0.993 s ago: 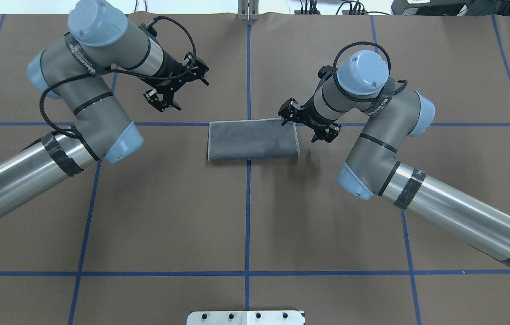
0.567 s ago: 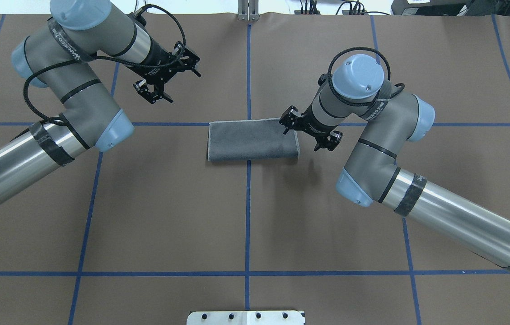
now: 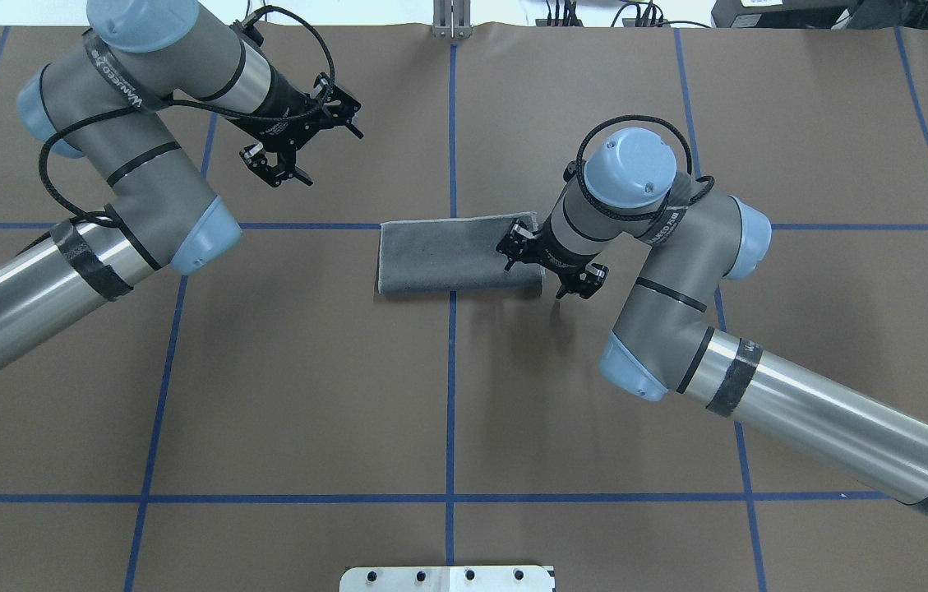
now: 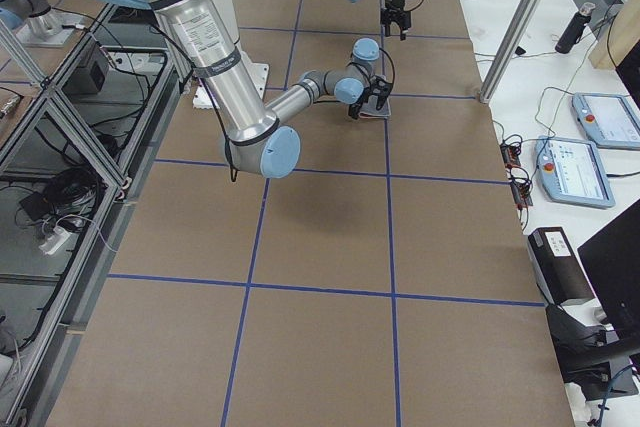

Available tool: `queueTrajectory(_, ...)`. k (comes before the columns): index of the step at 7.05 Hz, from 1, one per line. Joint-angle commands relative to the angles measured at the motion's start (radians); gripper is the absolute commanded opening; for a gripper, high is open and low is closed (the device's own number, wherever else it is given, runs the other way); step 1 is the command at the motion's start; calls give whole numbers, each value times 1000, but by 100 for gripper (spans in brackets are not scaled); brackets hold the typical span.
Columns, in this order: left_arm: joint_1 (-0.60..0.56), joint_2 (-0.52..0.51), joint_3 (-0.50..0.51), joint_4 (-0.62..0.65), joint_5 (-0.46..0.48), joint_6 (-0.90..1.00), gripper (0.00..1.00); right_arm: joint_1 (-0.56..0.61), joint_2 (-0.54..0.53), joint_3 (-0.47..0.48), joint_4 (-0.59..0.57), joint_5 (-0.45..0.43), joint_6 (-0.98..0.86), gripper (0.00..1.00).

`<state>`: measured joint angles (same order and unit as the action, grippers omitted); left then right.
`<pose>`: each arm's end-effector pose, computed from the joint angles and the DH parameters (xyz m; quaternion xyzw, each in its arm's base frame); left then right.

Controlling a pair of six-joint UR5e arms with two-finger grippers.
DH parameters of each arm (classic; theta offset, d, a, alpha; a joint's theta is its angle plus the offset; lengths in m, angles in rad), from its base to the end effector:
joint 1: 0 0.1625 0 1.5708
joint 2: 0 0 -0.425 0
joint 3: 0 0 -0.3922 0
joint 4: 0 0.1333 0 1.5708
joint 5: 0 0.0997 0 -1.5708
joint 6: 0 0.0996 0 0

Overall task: Fold towel twice with both arms
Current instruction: 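Raise the left gripper away while the right gripper grasps the folded strip's end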

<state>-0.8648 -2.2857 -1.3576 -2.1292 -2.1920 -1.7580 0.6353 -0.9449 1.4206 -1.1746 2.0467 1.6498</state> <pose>0.4240 -0.6134 0.2474 -0.0887 0.5417 -0.2788 0.7880 -0.5352 -0.5035 0.3080 -0.0928 -0.4533 0.2147 0.8601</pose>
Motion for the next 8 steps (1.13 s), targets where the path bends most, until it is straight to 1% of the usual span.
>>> queueTrajectory(1,0,0,0,0,1,0,100,-2,0,-3,1,0,4,79)
queueTrajectory(2,1,0,2,0,3,0,100,-2,0,-8,1,0,4,76)
queueTrajectory(3,3,0,2,0,3,0,100,-2,-5,-8,7,-2,4,58)
queueTrajectory(4,1,0,2,0,3,0,100,-2,-5,-3,12,-2,1,11)
queueTrajectory(5,0,0,2,0,3,0,100,0,-11,4,13,0,-10,0)
queueTrajectory(8,-5,0,2,0,3,0,100,1,-77,113,13,18,-13,0)
